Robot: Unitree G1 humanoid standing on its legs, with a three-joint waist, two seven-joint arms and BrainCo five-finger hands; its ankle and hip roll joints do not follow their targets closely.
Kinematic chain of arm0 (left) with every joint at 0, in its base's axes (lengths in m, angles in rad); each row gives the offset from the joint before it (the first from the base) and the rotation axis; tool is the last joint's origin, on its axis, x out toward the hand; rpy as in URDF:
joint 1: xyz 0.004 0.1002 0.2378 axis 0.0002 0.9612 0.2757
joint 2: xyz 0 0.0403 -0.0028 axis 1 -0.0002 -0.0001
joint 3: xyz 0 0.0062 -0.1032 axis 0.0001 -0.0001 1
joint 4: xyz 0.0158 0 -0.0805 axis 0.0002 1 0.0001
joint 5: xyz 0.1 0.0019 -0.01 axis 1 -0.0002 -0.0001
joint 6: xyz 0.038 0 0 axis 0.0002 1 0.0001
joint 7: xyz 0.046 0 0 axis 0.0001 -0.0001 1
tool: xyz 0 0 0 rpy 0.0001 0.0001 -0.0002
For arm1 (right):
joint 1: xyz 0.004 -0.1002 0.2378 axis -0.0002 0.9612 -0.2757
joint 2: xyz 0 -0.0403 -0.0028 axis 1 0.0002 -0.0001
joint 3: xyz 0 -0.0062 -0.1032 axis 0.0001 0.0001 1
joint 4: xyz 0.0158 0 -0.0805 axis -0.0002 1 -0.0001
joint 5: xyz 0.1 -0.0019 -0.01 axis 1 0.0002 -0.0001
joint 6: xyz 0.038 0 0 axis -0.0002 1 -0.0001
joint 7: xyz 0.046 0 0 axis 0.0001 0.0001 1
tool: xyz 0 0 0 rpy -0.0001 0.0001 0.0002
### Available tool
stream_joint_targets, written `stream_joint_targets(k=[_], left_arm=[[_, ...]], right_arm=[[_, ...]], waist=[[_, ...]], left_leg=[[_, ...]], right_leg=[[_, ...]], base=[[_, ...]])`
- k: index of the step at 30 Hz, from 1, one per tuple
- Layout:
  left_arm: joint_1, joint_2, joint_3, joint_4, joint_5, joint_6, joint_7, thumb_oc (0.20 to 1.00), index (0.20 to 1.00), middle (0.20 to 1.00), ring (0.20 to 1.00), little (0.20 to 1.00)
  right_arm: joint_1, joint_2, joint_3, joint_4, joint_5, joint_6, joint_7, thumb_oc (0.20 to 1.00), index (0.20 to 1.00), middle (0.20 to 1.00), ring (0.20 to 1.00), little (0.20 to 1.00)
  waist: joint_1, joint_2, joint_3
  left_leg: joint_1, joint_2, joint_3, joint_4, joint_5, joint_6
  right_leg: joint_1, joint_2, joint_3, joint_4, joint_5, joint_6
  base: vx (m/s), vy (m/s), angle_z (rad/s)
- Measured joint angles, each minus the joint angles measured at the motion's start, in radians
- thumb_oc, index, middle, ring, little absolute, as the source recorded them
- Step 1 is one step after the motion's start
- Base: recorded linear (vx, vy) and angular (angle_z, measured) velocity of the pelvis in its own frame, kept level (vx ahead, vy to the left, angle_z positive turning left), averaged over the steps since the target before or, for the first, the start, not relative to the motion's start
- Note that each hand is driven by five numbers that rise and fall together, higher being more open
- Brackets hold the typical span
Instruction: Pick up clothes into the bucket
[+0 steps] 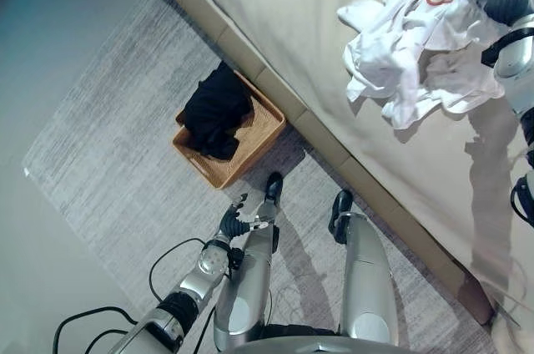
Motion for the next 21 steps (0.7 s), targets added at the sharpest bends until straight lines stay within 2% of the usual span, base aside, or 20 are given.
stream_joint_targets(k=[1, 3, 4, 5, 7, 9, 10, 11, 12, 17, 21], left_arm=[[-0.008, 0.017, 0.017, 0.008, 0.001, 0.002, 0.001, 1.0, 1.0, 1.0, 1.0, 1.0], [0.001, 0.031, 0.05, 0.016, 0.001, 0.0, 0.007, 1.0, 1.0, 1.0, 1.0, 1.0], [0.003, 0.041, 0.052, 0.016, 0.001, 0.0, 0.007, 1.0, 1.0, 1.0, 1.0, 1.0], [0.01, 0.059, 0.057, 0.018, 0.005, 0.001, 0.007, 1.0, 1.0, 1.0, 1.0, 1.0], [0.005, 0.076, 0.058, 0.029, 0.037, 0.003, 0.003, 1.0, 1.0, 1.0, 1.0, 1.0], [0.006, 0.083, 0.06, 0.027, 0.045, 0.004, -0.004, 1.0, 1.0, 1.0, 1.0, 1.0], [0.019, 0.084, 0.062, 0.026, 0.053, 0.003, -0.004, 1.0, 1.0, 1.0, 1.0, 1.0], [0.031, 0.085, 0.073, 0.022, 0.074, 0.003, -0.006, 1.0, 1.0, 1.0, 1.0, 1.0], [0.038, 0.086, 0.075, 0.018, 0.078, 0.002, -0.006, 1.0, 1.0, 1.0, 1.0, 1.0], [0.062, 0.085, 0.078, -0.009, 0.078, 0.002, -0.017, 1.0, 1.0, 1.0, 1.0, 1.0], [0.09, 0.084, 0.08, -0.036, 0.078, 0.003, -0.032, 1.0, 1.0, 1.0, 1.0, 1.0]], right_arm=[[-0.001, -0.014, -0.05, -0.034, 0.023, -0.005, -0.019, 0.2, 0.2, 0.2, 0.2, 0.2], [0.0, -0.026, -0.102, -0.087, 0.042, -0.01, -0.044, 0.2, 0.2, 0.2, 0.2, 0.2], [0.0, -0.031, -0.109, -0.095, 0.043, -0.013, -0.052, 0.2, 0.2, 0.2, 0.2, 0.2], [-0.001, -0.044, -0.111, -0.108, 0.049, -0.015, -0.068, 0.2, 0.2, 0.2, 0.2, 0.2], [-0.001, -0.079, -0.12, -0.147, 0.052, -0.015, -0.071, 0.2, 0.2, 0.2, 0.2, 0.2], [0.015, -0.084, -0.162, -0.196, 0.052, -0.011, -0.072, 0.2, 0.2, 0.2, 0.2, 0.2], [0.026, -0.085, -0.178, -0.216, 0.052, -0.011, -0.072, 0.2, 0.2, 0.2, 0.2, 0.2], [0.051, -0.085, -0.209, -0.241, 0.05, -0.016, -0.08, 0.2, 0.2, 0.2, 0.2, 0.2], [0.056, -0.084, -0.225, -0.241, 0.05, -0.016, -0.082, 0.2, 0.2, 0.2, 0.2, 0.2], [0.071, -0.1, -0.243, -0.24, 0.056, -0.015, -0.105, 0.2, 0.2, 0.2, 0.2, 0.2], [0.073, -0.1, -0.243, -0.241, 0.058, -0.015, -0.105, 0.2, 0.2, 0.2, 0.2, 0.2]], waist=[[-0.015, -0.021, 0.0], [-0.013, -0.04, -0.011], [-0.015, -0.046, -0.014], [-0.018, -0.064, -0.031], [-0.022, -0.073, -0.04], [-0.043, -0.075, -0.055], [-0.038, -0.074, -0.064], [-0.043, -0.075, -0.102], [-0.042, -0.074, -0.115], [-0.046, -0.074, -0.178], [-0.047, -0.074, -0.194]], left_leg=[[0.033, 0.006, 0.021, -0.006, -0.009, 0.013], [0.084, 0.007, 0.05, -0.013, -0.011, 0.017], [0.101, 0.007, 0.06, -0.016, -0.017, 0.026], [0.122, 0.007, 0.077, -0.023, -0.026, 0.033], [0.156, 0.007, 0.101, -0.025, -0.04, 0.046], [0.206, 0.006, 0.113, -0.045, -0.043, 0.049], [0.218, 0.006, 0.117, -0.053, -0.043, 0.049], [0.227, 0.006, 0.121, -0.07, -0.043, 0.049], [0.238, 0.006, 0.122, -0.082, -0.04, 0.052], [0.308, 0.012, 0.133, -0.121, -0.041, 0.052], [0.376, 0.022, 0.156, -0.155, -0.042, 0.051]], right_leg=[[0.033, 0.009, 0.022, -0.032, 0.015, 0.002], [0.089, 0.015, 0.045, -0.079, 0.04, 0.01], [0.107, 0.015, 0.052, -0.093, 0.045, 0.013], [0.125, 0.015, 0.07, -0.114, 0.048, 0.019], [0.167, 0.018, 0.079, -0.149, 0.067, 0.026], [0.224, 0.017, 0.09, -0.196, 0.082, 0.032], [0.237, 0.019, 0.089, -0.203, 0.086, 0.038], [0.248, 0.017, 0.09, -0.227, 0.092, 0.04], [0.259, 0.018, 0.089, -0.239, 0.101, 0.044], [0.345, 0.028, 0.093, -0.328, 0.125, 0.051], [0.416, 0.038, 0.105, -0.388, 0.141, 0.056]], base=[[0.1, 0.095, -0.36], [0.09, 0.096, -0.43], [0.07, 0.081, -0.46], [0.1, 0.066, -0.32], [0.12, 0.07, -0.28], [0.13, 0.054, -0.16], [0.07, 0.012, -0.15], [0.07, 0.013, -0.1], [0.09, 0.022, -0.09], [0.09, 0.013, -0.08], [0.11, -0.001, -0.17]])
